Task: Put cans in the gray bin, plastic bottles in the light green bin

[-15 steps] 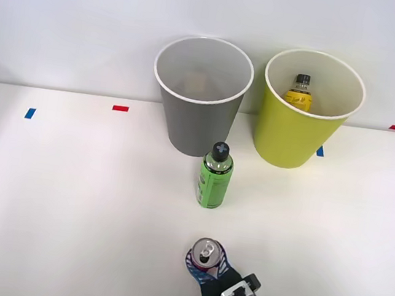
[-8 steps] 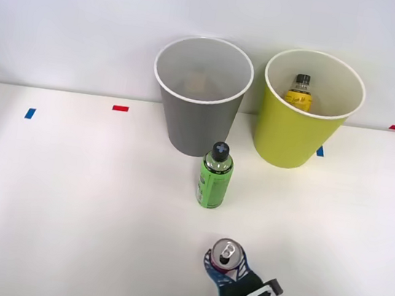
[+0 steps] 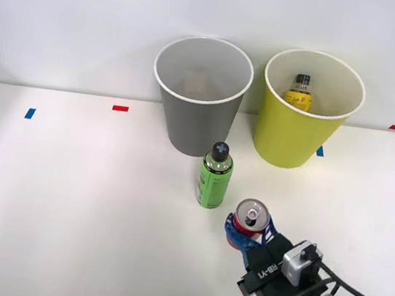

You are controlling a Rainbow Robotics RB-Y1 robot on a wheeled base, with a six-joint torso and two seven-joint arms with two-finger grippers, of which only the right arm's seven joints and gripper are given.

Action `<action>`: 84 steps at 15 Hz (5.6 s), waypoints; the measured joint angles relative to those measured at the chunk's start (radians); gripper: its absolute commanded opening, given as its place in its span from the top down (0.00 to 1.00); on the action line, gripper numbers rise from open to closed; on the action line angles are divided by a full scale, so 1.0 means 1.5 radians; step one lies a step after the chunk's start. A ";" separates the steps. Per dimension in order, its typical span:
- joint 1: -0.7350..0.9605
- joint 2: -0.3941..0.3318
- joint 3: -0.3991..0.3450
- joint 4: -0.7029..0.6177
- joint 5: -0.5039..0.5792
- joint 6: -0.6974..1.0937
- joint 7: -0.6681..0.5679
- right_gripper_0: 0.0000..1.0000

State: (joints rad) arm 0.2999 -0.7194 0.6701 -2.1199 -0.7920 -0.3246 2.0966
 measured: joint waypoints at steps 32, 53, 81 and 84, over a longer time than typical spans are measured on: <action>-0.579 0.273 -0.192 0.266 -0.073 0.336 -0.112 1.00; -0.546 0.290 -0.170 0.274 -0.023 0.271 -0.052 0.00; 0.372 0.304 -0.322 -0.176 0.060 0.114 0.018 0.00; 0.378 0.325 -0.326 -0.145 0.075 0.105 0.016 0.00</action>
State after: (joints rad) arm 0.8676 -0.2316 0.1818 -2.3381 -0.6790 -0.1670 2.1206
